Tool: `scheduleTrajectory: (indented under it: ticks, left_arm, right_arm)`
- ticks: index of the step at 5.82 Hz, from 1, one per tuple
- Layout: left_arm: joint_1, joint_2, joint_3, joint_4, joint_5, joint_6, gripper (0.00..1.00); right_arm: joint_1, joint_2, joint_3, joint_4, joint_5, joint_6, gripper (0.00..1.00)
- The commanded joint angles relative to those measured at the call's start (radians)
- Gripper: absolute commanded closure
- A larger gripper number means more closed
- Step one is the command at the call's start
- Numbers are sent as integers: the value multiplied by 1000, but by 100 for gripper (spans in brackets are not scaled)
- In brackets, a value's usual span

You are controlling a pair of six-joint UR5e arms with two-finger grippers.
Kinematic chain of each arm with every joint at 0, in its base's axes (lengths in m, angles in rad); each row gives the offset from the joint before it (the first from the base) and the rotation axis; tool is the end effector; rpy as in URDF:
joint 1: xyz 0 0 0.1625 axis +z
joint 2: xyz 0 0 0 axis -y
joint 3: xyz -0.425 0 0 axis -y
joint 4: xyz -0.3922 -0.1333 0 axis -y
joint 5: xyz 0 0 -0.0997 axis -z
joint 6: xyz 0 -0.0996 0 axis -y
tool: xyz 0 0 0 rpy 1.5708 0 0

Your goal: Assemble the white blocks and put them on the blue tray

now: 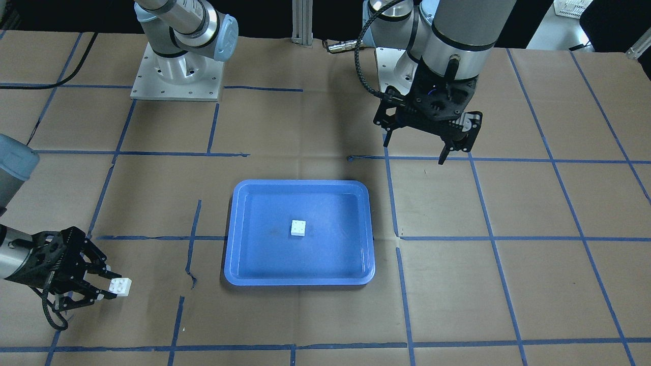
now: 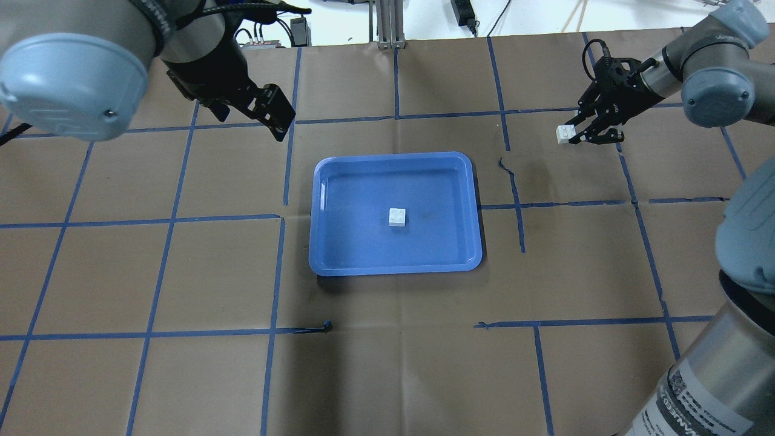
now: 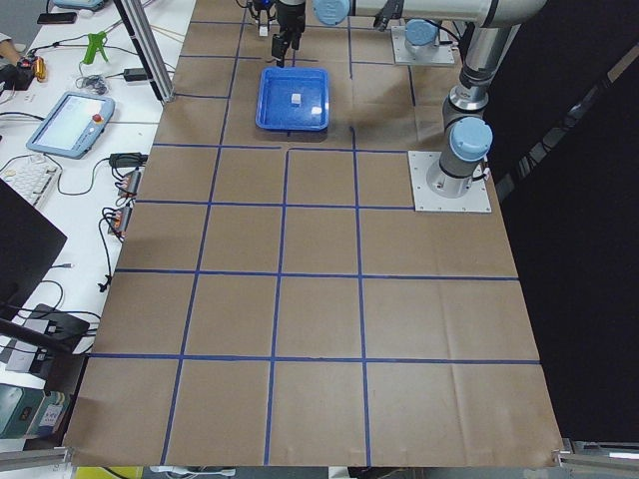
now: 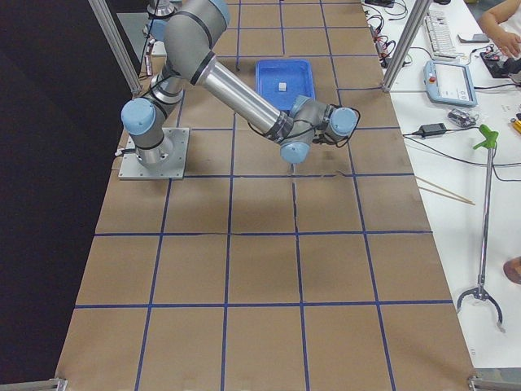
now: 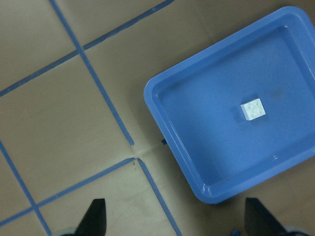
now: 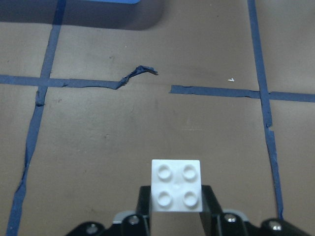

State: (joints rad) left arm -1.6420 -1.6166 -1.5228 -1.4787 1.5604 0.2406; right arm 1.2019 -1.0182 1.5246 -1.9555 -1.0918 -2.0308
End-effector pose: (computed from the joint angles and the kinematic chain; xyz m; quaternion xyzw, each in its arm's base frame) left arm -0.1710 -0.5094 0.4981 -0.1553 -0.9867 0.0474 0.0012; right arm -0.0688 -0.6749 0.2342 -0.7064 0.6644 -0.1993 0.1409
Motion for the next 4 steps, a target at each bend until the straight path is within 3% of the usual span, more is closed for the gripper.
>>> scheduleTrajectory:
  ticks: [1, 4]
  left_arm:
    - [62, 61, 10, -48, 0, -204, 1]
    - [67, 75, -14, -45, -3, -225, 1]
  right_arm:
    - [24, -92, 14, 78, 3, 3, 76]
    - [190, -194, 138, 40, 13, 162, 76]
